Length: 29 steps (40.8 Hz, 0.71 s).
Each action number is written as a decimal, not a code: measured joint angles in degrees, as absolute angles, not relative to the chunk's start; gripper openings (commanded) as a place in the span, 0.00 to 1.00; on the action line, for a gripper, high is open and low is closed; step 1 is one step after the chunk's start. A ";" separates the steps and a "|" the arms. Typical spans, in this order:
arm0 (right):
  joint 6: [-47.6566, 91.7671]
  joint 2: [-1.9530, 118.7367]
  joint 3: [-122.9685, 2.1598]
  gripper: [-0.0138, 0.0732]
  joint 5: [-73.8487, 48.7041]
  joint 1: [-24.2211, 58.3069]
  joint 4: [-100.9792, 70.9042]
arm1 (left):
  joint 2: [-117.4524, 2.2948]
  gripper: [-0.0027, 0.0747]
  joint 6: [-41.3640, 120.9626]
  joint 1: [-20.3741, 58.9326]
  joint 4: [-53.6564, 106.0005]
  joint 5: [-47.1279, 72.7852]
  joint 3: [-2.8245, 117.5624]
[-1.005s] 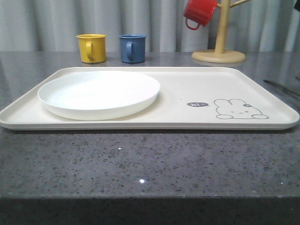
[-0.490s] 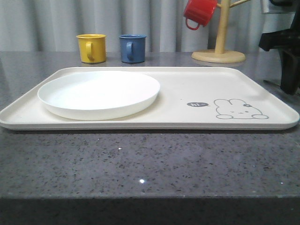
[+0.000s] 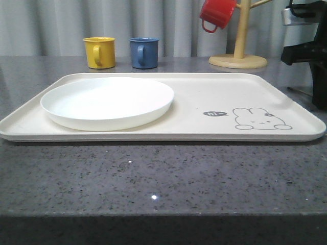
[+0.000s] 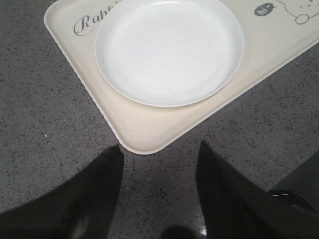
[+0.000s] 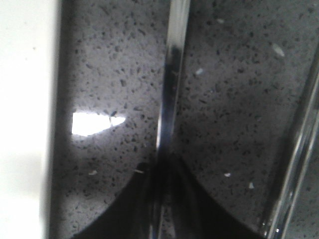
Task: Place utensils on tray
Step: 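Lower the right gripper onto the silver fork and grasp it, then carry the fork with the right gripper and set it beside the plate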
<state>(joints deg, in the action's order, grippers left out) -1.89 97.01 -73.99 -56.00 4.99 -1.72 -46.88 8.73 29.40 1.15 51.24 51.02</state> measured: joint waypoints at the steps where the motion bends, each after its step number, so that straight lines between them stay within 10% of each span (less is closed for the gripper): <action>1: -1.89 97.01 -73.99 0.13 -56.09 4.99 -1.72 | -46.88 0.47 8.73 29.40 1.15 51.24 51.02; 29: -3.56 98.65 -91.28 0.13 -68.46 22.60 -2.19 | -46.88 0.47 8.73 29.40 1.15 51.24 51.02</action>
<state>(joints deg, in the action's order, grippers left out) -3.56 98.65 -91.28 -68.46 22.60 -2.19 -46.88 8.73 29.40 1.15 51.24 51.02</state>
